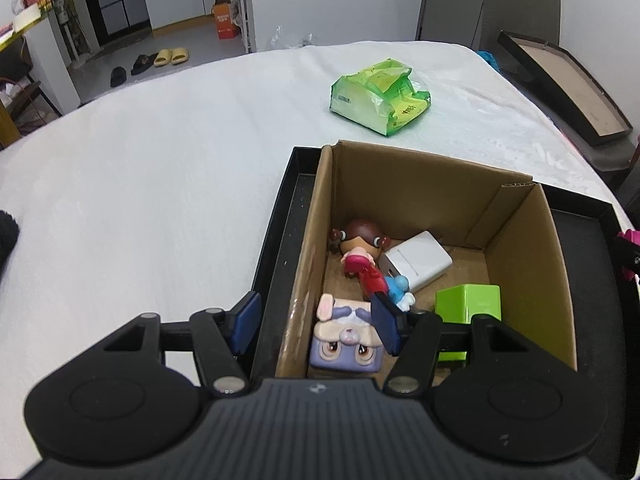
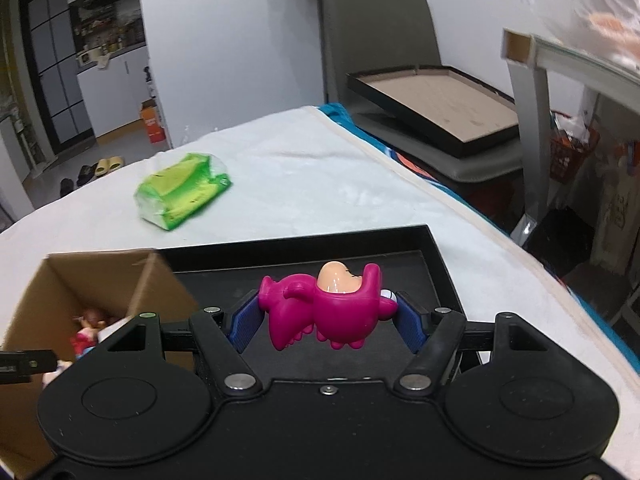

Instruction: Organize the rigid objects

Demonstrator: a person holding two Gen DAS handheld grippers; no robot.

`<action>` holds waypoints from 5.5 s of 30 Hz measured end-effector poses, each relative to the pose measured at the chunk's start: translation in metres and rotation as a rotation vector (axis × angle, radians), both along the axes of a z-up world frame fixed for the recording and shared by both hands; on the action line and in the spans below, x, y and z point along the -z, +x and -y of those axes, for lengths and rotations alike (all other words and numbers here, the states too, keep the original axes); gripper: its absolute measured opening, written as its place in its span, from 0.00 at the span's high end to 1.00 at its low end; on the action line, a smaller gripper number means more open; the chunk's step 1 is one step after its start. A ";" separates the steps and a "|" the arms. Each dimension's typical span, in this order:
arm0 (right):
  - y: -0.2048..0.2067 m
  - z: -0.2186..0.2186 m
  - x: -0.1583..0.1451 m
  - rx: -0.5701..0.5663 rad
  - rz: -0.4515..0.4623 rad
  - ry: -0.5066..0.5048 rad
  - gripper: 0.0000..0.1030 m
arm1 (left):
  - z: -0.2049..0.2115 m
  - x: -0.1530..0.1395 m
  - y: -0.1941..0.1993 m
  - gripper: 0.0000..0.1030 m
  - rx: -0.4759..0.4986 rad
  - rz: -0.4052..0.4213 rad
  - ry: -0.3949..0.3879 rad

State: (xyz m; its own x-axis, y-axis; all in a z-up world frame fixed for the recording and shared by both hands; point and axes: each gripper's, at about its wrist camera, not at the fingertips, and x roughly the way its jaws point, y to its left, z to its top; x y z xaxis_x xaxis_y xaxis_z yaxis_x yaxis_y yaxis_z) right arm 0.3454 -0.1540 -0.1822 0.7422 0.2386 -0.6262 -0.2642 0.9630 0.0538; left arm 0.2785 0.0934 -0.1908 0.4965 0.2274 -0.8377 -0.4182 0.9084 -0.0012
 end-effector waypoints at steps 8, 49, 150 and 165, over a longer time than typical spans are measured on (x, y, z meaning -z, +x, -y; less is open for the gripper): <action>-0.022 -0.034 -0.027 -0.084 0.041 -0.036 0.34 | -0.007 -0.005 -0.013 0.42 0.013 0.027 -0.038; -0.054 -0.090 -0.049 -0.061 0.059 -0.178 0.28 | -0.043 0.003 -0.028 0.86 0.030 0.090 -0.230; -0.313 0.036 -0.198 0.044 0.031 0.014 0.00 | 0.087 -0.223 -0.269 0.04 0.303 0.209 0.018; -0.317 0.033 -0.198 0.028 0.047 0.003 0.00 | 0.085 -0.223 -0.274 0.04 0.302 0.211 0.028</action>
State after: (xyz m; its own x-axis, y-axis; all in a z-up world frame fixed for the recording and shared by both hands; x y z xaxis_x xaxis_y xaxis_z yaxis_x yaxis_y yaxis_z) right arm 0.0288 -0.1874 0.0155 0.7772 0.2188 -0.5899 -0.2389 0.9700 0.0449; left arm 0.0042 0.0084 0.0325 0.7058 0.0654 -0.7054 -0.1244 0.9917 -0.0326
